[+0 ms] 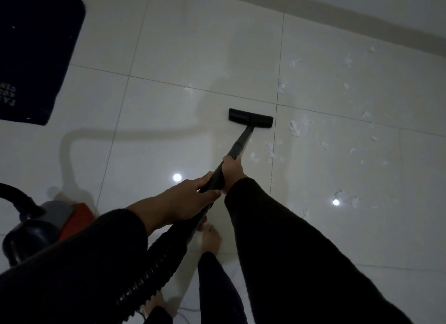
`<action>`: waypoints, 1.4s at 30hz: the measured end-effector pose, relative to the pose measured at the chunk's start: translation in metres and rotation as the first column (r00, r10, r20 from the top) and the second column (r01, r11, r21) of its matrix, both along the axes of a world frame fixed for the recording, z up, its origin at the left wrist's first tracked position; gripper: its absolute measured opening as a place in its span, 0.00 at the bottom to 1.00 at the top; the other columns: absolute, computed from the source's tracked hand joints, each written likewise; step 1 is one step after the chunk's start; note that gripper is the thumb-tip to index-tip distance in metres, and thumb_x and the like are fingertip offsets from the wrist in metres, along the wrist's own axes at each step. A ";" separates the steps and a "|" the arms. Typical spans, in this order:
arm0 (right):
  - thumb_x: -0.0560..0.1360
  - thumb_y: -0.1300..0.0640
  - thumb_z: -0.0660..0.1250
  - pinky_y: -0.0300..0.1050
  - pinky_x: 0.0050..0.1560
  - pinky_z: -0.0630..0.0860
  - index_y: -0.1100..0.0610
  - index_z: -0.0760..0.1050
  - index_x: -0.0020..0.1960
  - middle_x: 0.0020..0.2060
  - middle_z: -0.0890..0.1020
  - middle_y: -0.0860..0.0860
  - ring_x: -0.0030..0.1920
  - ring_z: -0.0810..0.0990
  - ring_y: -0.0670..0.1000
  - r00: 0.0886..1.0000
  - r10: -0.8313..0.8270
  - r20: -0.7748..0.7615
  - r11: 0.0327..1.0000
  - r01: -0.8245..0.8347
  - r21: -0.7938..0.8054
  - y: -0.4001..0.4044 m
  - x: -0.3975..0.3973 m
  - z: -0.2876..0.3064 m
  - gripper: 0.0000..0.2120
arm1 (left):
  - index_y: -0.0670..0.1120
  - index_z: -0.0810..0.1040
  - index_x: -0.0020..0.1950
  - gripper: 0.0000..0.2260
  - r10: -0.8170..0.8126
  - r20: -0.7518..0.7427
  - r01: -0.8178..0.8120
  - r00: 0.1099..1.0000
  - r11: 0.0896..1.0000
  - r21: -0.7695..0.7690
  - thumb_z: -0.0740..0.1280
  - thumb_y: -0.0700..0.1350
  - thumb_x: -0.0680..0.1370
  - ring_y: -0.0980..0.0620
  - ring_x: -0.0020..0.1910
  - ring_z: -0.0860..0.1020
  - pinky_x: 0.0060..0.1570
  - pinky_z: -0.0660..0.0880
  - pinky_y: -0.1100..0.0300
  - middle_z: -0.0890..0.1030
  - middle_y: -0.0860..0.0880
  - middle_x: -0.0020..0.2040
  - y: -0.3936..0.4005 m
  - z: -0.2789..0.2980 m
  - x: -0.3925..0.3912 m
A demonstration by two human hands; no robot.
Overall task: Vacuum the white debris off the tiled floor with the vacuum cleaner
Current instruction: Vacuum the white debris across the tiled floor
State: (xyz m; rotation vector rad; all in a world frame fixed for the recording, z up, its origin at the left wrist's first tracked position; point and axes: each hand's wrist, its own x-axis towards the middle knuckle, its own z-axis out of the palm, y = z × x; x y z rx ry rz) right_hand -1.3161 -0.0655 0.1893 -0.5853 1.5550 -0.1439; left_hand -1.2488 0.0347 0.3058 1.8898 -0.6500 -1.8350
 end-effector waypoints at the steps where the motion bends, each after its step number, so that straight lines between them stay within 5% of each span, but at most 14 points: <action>1: 0.82 0.57 0.53 0.56 0.58 0.74 0.46 0.48 0.80 0.68 0.69 0.56 0.54 0.72 0.57 1.000 -0.003 0.002 1.000 0.003 -0.003 0.005 0.002 0.002 0.29 | 0.52 0.63 0.73 0.20 -0.006 0.001 0.006 1.000 1.000 -0.001 0.60 0.47 0.80 0.57 0.21 0.76 0.26 0.76 0.65 0.76 0.48 0.36 0.004 0.002 0.002; 9: 0.83 0.57 0.53 0.53 0.57 0.74 0.47 0.48 0.80 0.58 0.69 0.54 0.53 0.72 0.56 1.000 -0.017 0.016 1.000 0.017 0.017 0.060 0.014 0.013 0.29 | 0.55 0.64 0.72 0.20 -0.026 0.010 0.026 1.000 1.000 0.006 0.60 0.46 0.80 0.53 0.24 0.78 0.28 0.78 0.62 0.76 0.47 0.36 0.057 0.008 0.015; 12: 0.83 0.56 0.53 0.55 0.61 0.73 0.47 0.47 0.81 0.68 0.69 0.56 0.55 0.72 0.57 1.000 -0.018 0.011 0.999 0.017 0.027 0.085 0.013 0.012 0.29 | 0.55 0.64 0.71 0.19 -0.047 -0.006 0.047 0.999 0.999 0.002 0.60 0.45 0.81 0.52 0.25 0.77 0.27 0.77 0.63 0.76 0.46 0.38 0.078 0.009 0.016; 22: 0.83 0.55 0.53 0.53 0.54 0.74 0.45 0.46 0.80 0.67 0.69 0.56 0.55 0.73 0.57 0.996 -0.085 0.031 0.995 0.084 0.047 0.164 0.005 0.018 0.29 | 0.56 0.61 0.73 0.21 -0.144 0.006 0.144 0.990 0.989 0.026 0.59 0.47 0.80 0.55 0.23 0.78 0.26 0.75 0.64 0.76 0.46 0.37 0.150 0.011 0.018; 25: 0.82 0.56 0.53 0.53 0.52 0.75 0.46 0.48 0.80 0.59 0.70 0.54 0.51 0.74 0.56 0.998 -0.060 0.023 0.998 0.059 0.037 0.185 -0.003 0.022 0.28 | 0.57 0.60 0.74 0.22 -0.120 -0.008 0.120 0.993 0.992 0.030 0.60 0.47 0.80 0.56 0.22 0.77 0.27 0.76 0.64 0.76 0.46 0.37 0.173 0.015 0.007; 28: 0.82 0.57 0.52 0.50 0.46 0.74 0.47 0.51 0.80 0.53 0.72 0.53 0.45 0.74 0.53 1.000 -0.022 -0.003 0.999 0.022 0.025 0.205 -0.019 0.022 0.27 | 0.56 0.58 0.75 0.23 -0.095 -0.017 0.096 0.995 0.995 0.026 0.60 0.47 0.80 0.51 0.28 0.79 0.32 0.80 0.58 0.77 0.45 0.39 0.195 0.016 -0.010; 31: 0.83 0.57 0.52 0.49 0.47 0.74 0.46 0.49 0.80 0.62 0.72 0.55 0.46 0.75 0.54 1.000 -0.006 0.010 1.000 0.006 0.025 0.220 -0.038 0.026 0.28 | 0.56 0.57 0.75 0.24 -0.157 0.066 0.157 0.985 0.988 0.012 0.60 0.49 0.80 0.51 0.32 0.78 0.44 0.80 0.52 0.78 0.49 0.38 0.211 0.018 -0.029; 33: 0.83 0.57 0.53 0.47 0.43 0.75 0.45 0.48 0.80 0.60 0.71 0.55 0.43 0.75 0.53 1.000 -0.003 0.010 1.000 0.003 0.016 0.229 -0.052 0.029 0.28 | 0.59 0.57 0.74 0.24 -0.169 0.084 0.169 0.982 0.986 0.013 0.60 0.50 0.80 0.54 0.29 0.78 0.43 0.79 0.55 0.78 0.52 0.35 0.221 0.023 -0.043; 38: 0.82 0.56 0.53 0.52 0.55 0.77 0.42 0.45 0.80 0.59 0.69 0.53 0.51 0.76 0.56 0.998 -0.054 0.027 0.998 0.053 0.041 0.237 -0.085 0.033 0.30 | 0.60 0.60 0.72 0.22 -0.111 0.030 0.112 0.993 0.994 -0.018 0.61 0.49 0.80 0.59 0.23 0.77 0.33 0.77 0.65 0.78 0.52 0.31 0.233 0.031 -0.075; 42: 0.82 0.55 0.53 0.53 0.59 0.76 0.42 0.46 0.80 0.66 0.70 0.54 0.53 0.76 0.57 0.997 -0.079 0.019 0.996 0.079 0.034 0.231 -0.103 0.024 0.30 | 0.57 0.63 0.72 0.21 -0.073 0.005 0.073 0.997 0.997 -0.007 0.62 0.48 0.79 0.49 0.31 0.80 0.32 0.79 0.61 0.79 0.47 0.38 0.228 0.019 -0.095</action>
